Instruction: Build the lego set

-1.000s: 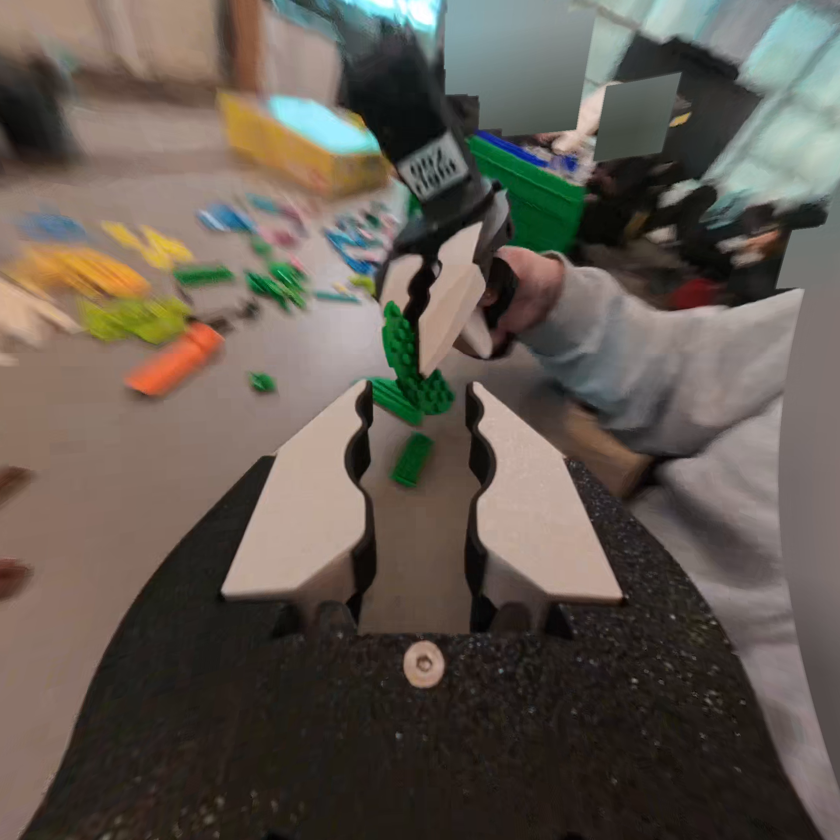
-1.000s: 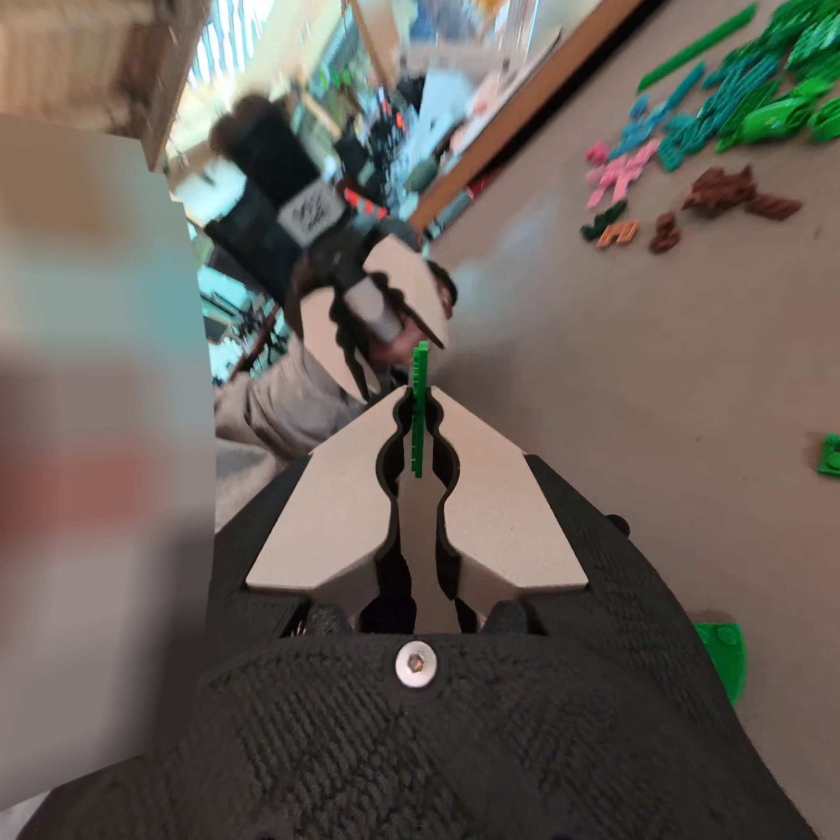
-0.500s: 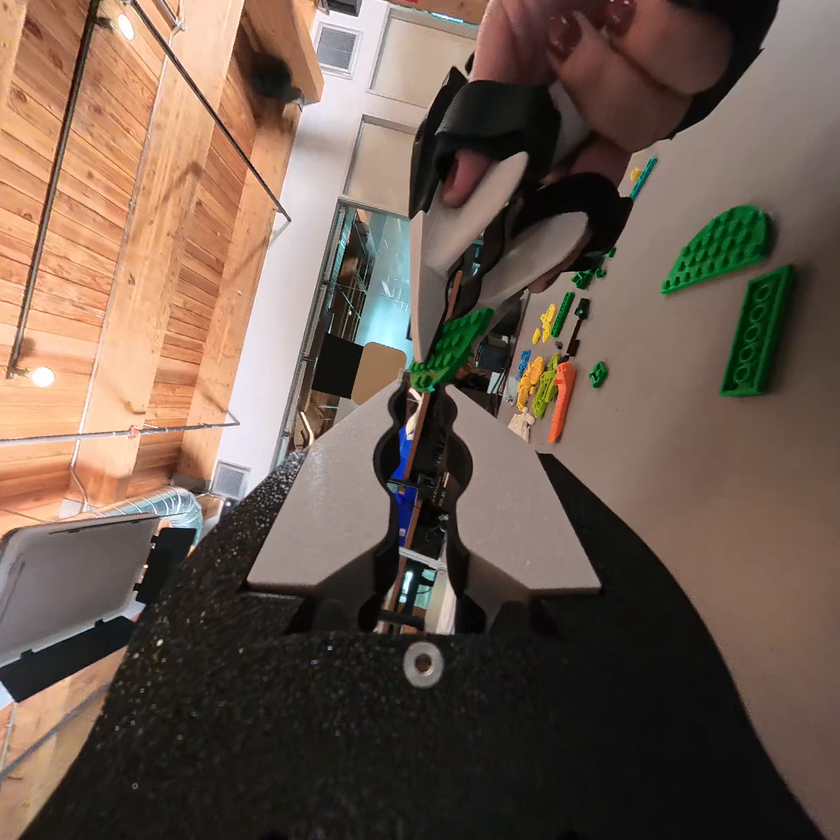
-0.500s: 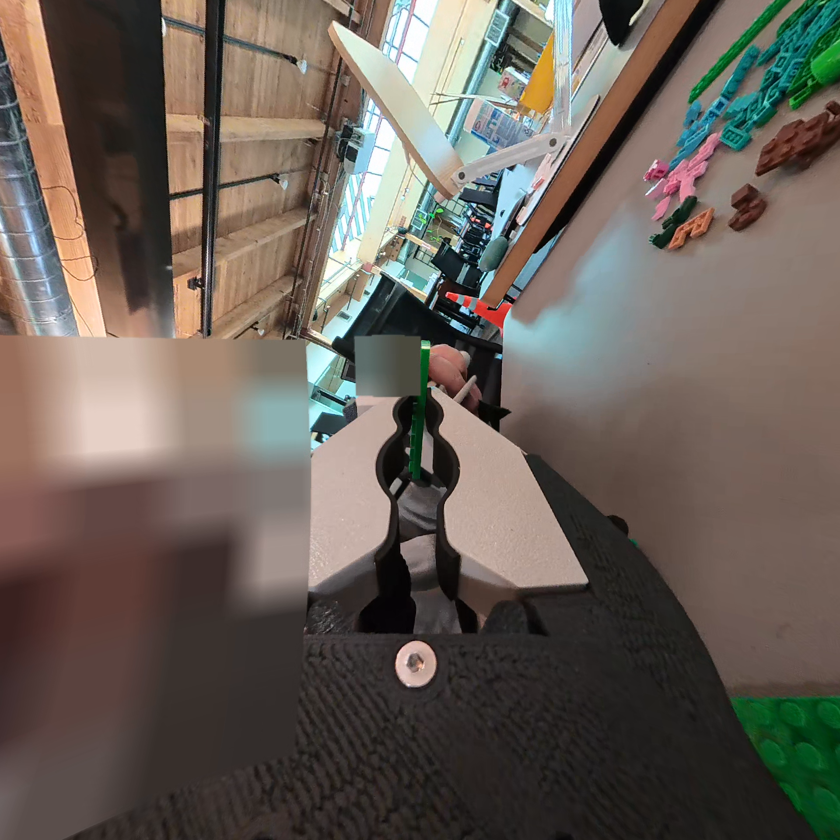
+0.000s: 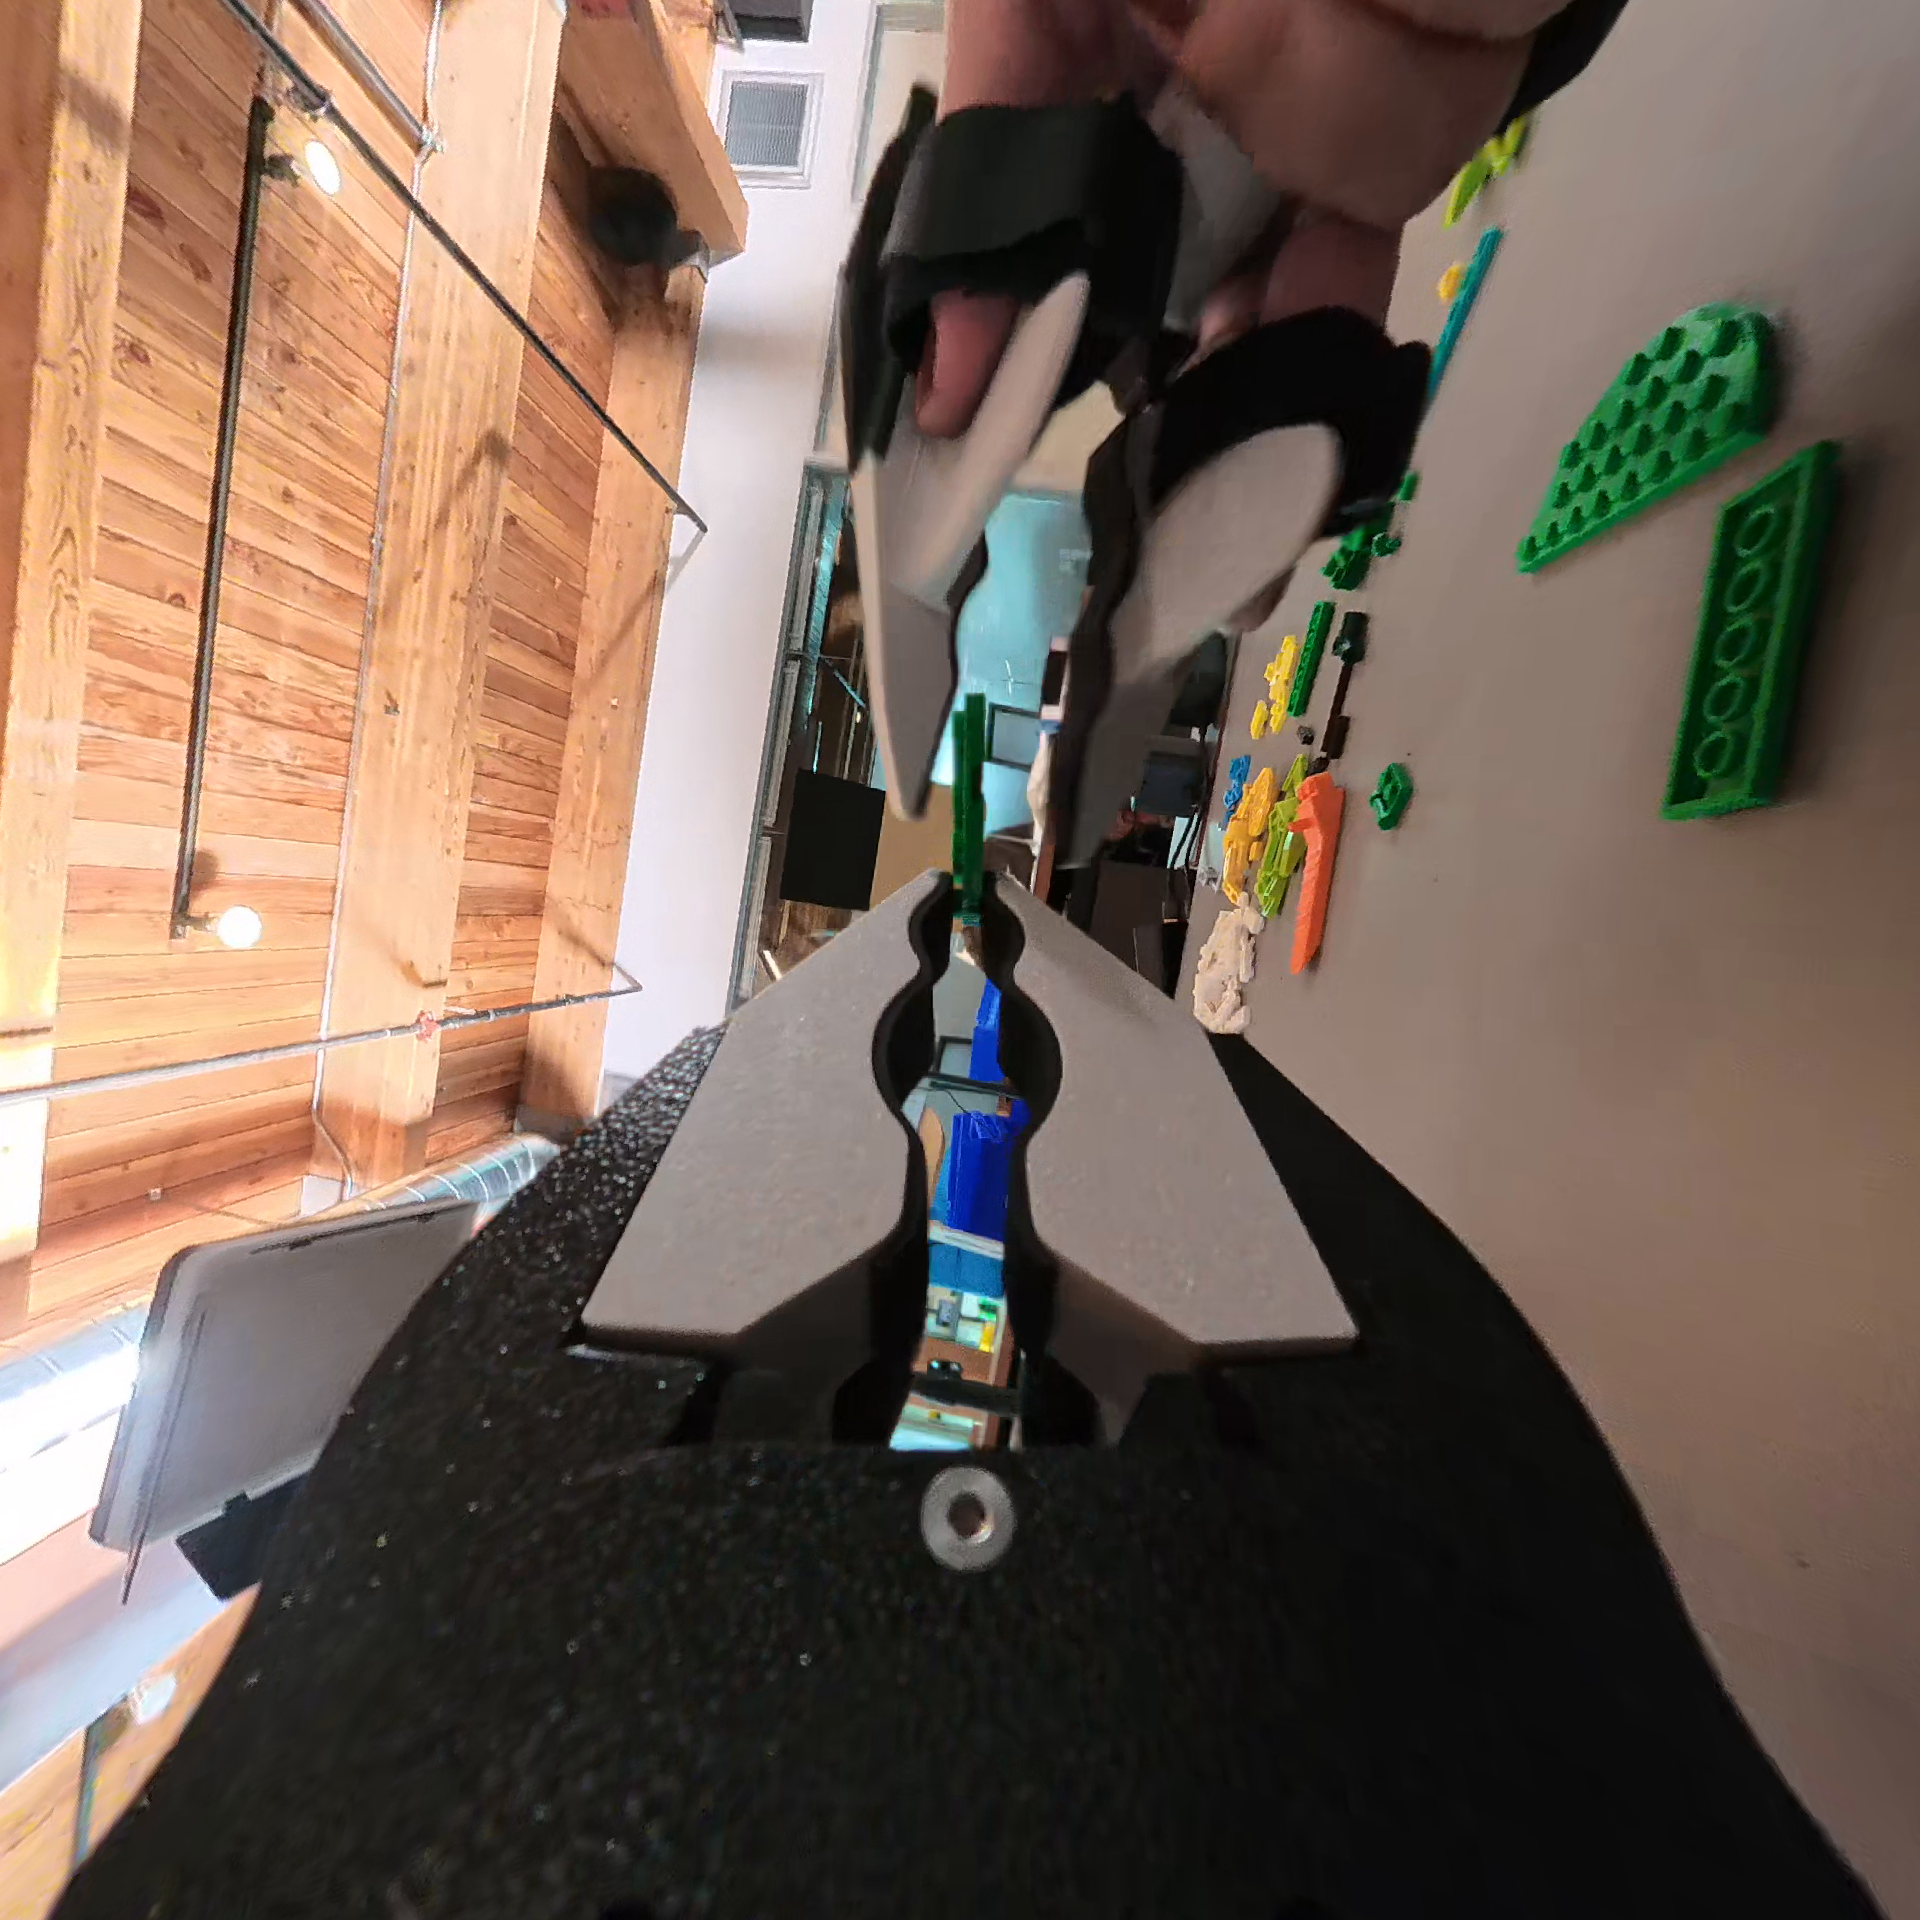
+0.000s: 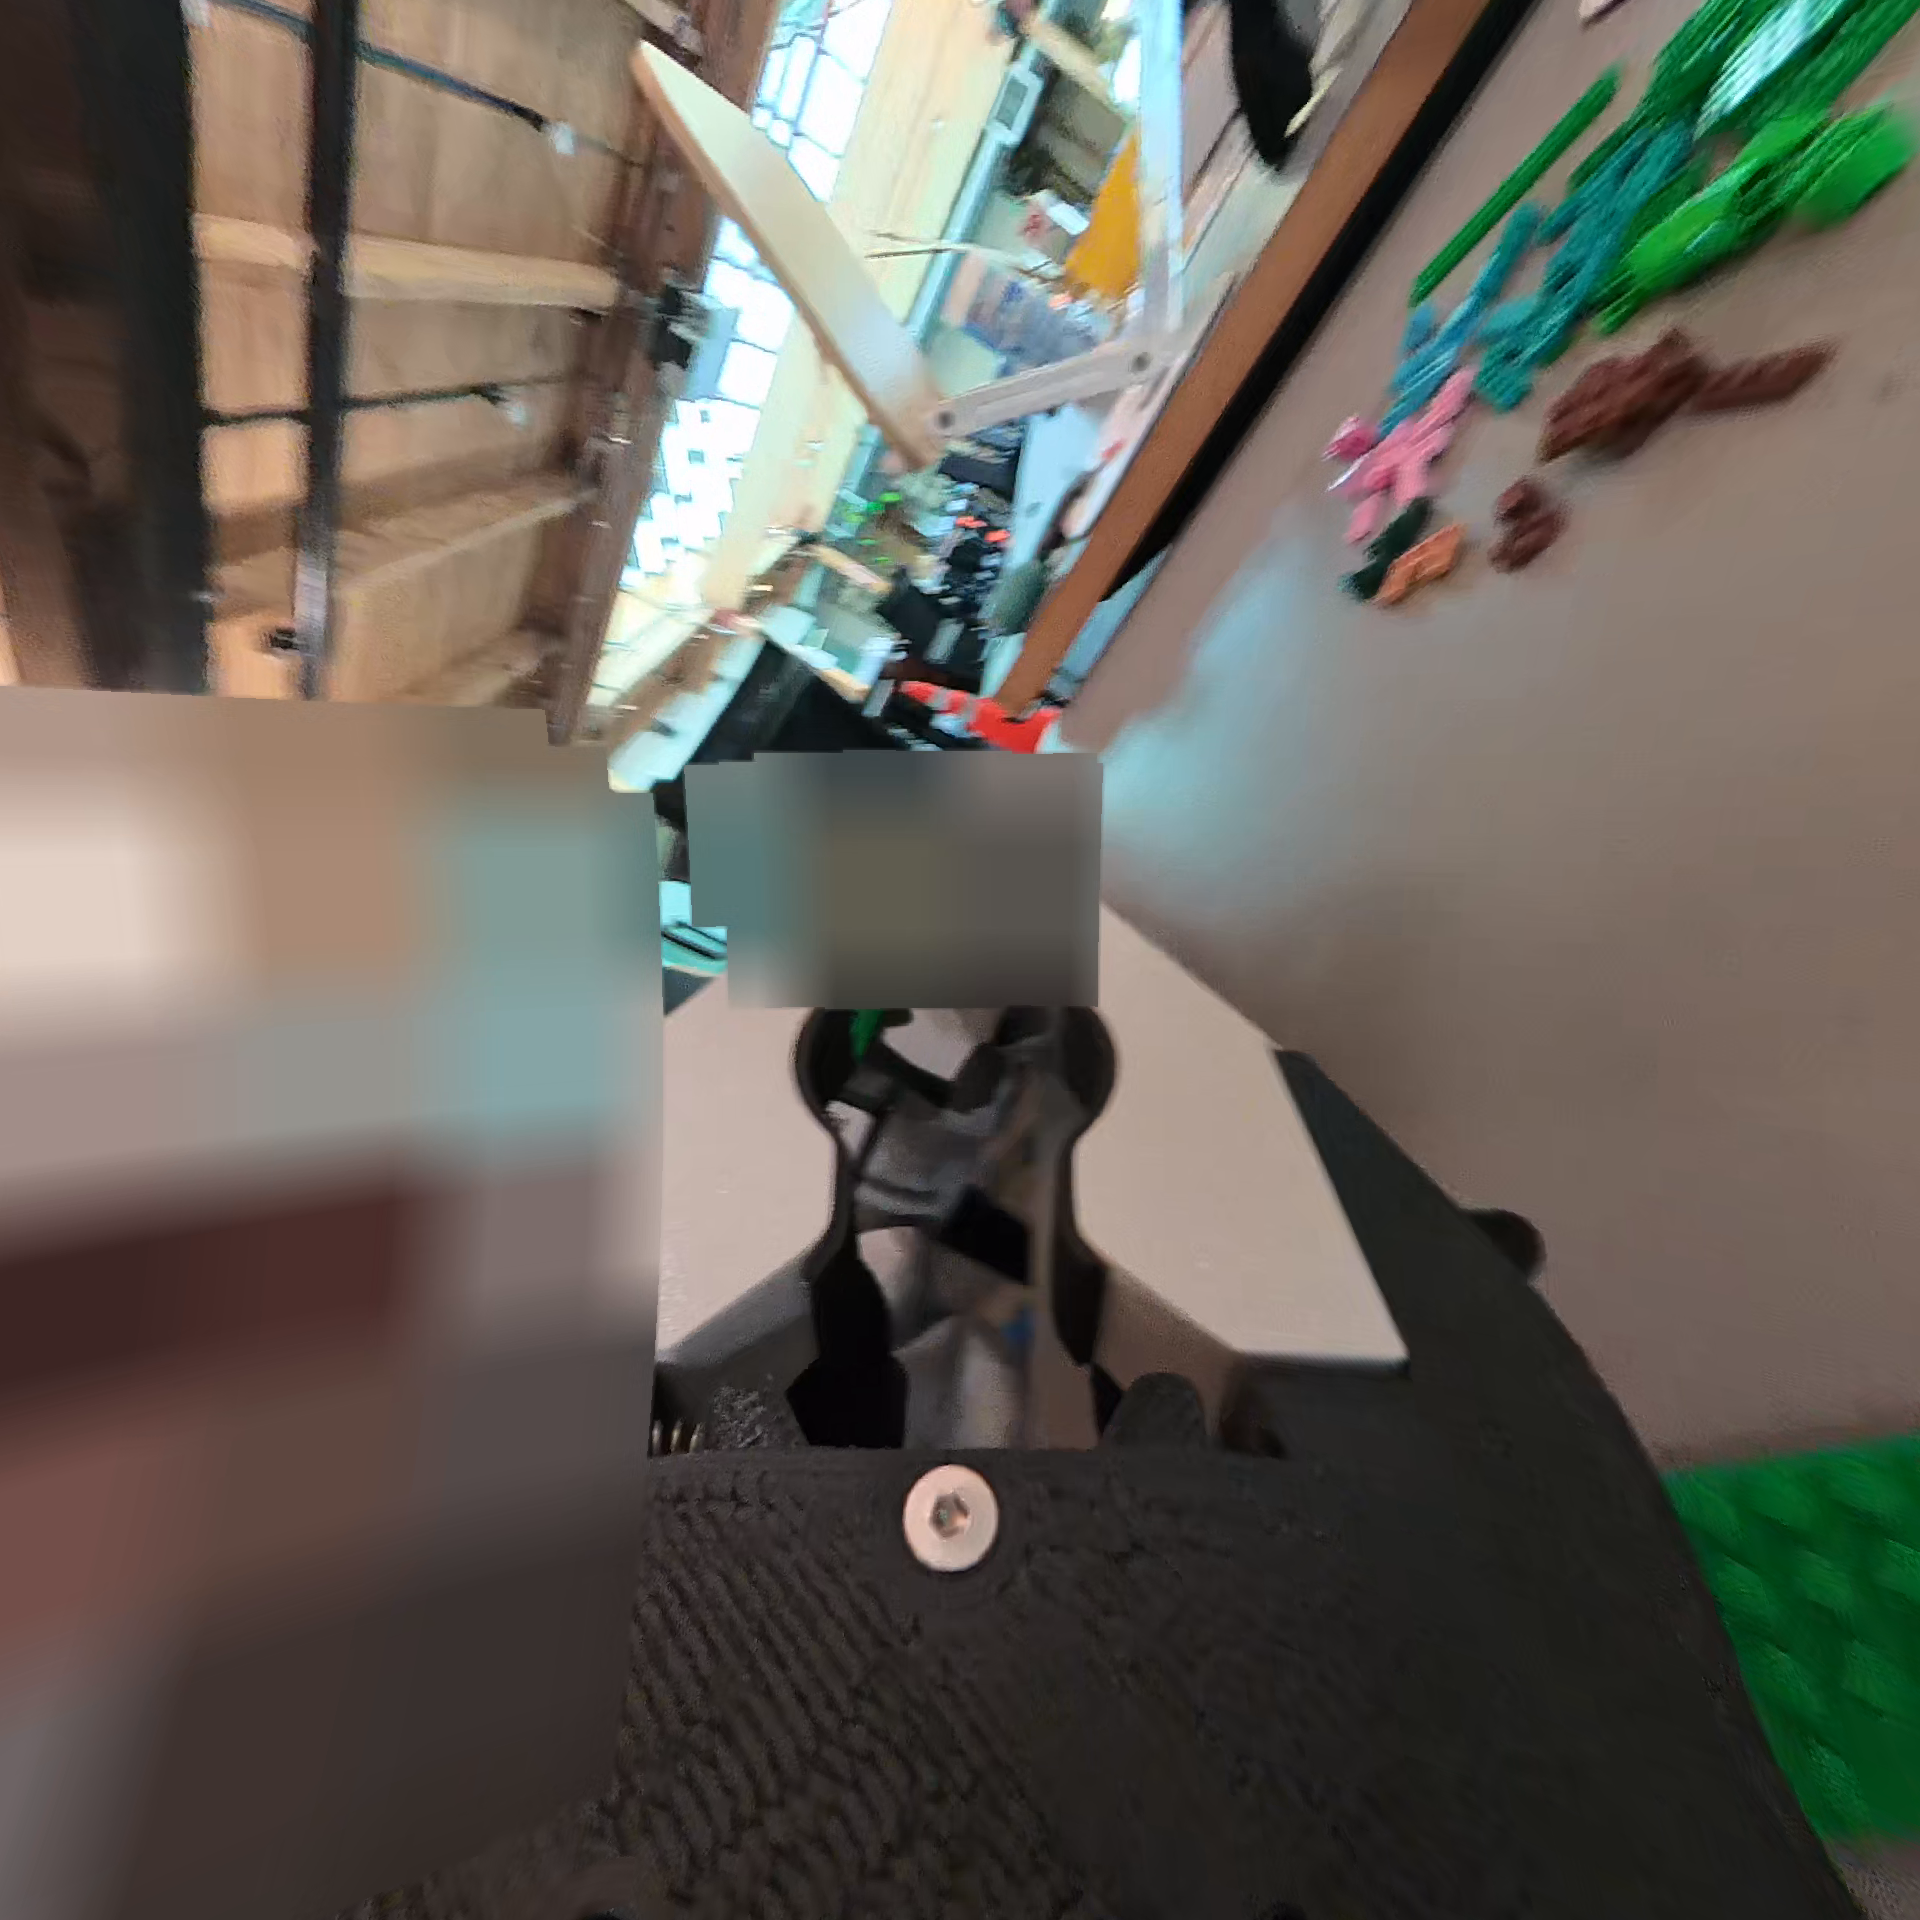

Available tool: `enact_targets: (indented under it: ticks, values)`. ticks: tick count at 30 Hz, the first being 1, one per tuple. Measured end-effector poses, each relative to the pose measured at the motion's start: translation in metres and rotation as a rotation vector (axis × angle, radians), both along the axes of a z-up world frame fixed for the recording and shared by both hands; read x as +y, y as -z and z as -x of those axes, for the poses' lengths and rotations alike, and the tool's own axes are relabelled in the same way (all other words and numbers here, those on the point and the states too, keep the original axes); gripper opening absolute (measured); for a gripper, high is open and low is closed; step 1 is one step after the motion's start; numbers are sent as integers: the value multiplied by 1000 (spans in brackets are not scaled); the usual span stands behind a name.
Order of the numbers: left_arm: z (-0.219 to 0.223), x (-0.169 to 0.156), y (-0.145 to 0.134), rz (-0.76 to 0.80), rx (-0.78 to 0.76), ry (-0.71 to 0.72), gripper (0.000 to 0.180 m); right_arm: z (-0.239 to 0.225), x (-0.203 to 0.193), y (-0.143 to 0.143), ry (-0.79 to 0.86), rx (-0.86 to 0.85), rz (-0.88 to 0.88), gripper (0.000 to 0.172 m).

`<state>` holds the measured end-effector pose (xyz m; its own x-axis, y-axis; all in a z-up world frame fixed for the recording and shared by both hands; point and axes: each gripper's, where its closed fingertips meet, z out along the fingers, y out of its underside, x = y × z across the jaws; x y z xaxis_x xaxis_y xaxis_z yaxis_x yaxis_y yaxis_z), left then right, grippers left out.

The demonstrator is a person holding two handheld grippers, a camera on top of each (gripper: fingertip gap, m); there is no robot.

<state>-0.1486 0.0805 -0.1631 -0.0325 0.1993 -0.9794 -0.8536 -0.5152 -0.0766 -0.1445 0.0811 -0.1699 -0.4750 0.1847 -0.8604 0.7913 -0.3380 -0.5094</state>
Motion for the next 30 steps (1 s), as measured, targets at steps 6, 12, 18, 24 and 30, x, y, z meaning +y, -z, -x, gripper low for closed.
enact_targets:
  ticks: [6, 12, 18, 24, 30]
  values:
    - [22, -15, 17, -61, -109, -43, 2, -22, 34, 45, -30, 331, -683, 49]
    - [23, -15, 18, -89, -159, -23, 1, -54, 37, 92, -294, 330, -1030, 44]
    - [18, -16, 22, -81, -238, 25, 1, -48, 35, 106, -373, 286, -1137, 33]
    - [7, -9, 41, 8, -423, 121, 1, -41, 34, 97, -362, 419, -1278, 15]
    - [-28, 8, 54, 115, -699, 313, 2, -21, 49, 58, -151, 754, -1605, 15]
